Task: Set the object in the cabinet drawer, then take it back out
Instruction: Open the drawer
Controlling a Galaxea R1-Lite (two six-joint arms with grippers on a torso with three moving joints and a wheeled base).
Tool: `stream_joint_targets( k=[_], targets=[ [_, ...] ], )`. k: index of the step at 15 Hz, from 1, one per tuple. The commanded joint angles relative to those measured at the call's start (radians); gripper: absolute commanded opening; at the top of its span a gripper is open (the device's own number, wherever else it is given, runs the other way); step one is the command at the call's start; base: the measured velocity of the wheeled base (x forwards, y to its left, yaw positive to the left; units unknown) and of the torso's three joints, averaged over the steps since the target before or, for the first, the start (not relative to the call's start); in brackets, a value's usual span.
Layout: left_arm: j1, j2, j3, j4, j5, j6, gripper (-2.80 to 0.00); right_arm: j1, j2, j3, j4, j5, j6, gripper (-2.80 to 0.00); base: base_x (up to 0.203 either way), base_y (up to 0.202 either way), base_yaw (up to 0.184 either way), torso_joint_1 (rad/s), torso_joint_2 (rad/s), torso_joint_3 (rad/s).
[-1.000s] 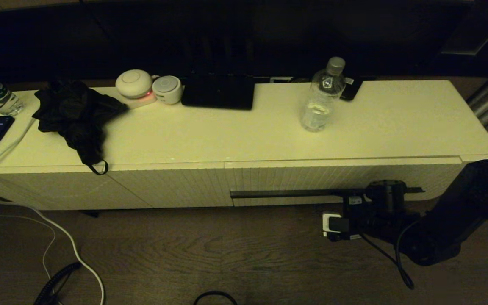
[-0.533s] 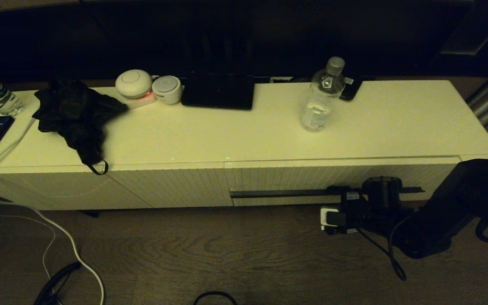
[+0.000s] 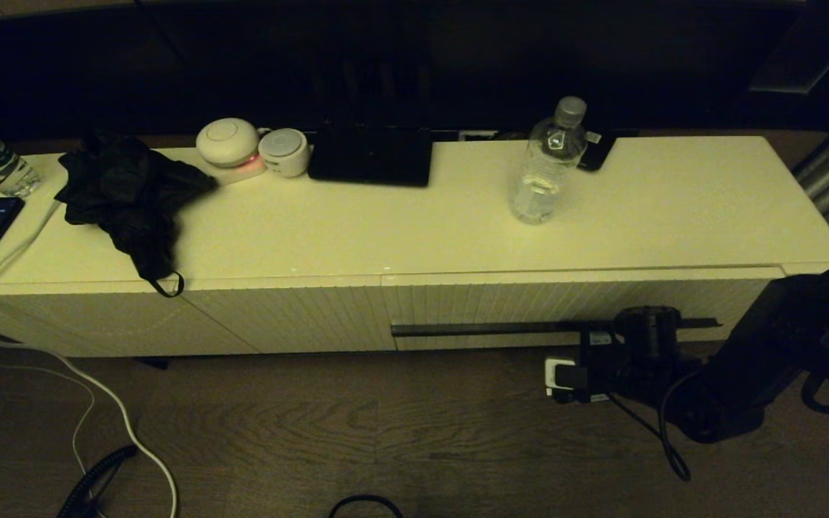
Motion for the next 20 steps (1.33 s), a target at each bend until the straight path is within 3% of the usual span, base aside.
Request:
stream_joint_targets(
  k=[1,12,20],
  targets=[
    [0.000,-0.002,0.000,0.000,0.001,-0.006,-2.80,0.005,-0.005,0.025,-0.006,-0.001,-0.009,0.00,0.000,0.000,0.000,0.000,0.00,0.000],
    [0.000,-0.002,0.000,0.000,0.001,-0.006,-2.80,0.026,-0.065,0.200,-0.008,-0.002,0.005,0.00,0.000,0.000,0.000,0.000,0.00,0.000],
    [0.000,-0.002,0.000,0.000,0.001,-0.006,-2.80,0.051,-0.146,0.413,-0.008,-0.001,0.021,0.00,0.000,0.000,0.000,0.000,0.00,0.000]
  ],
)
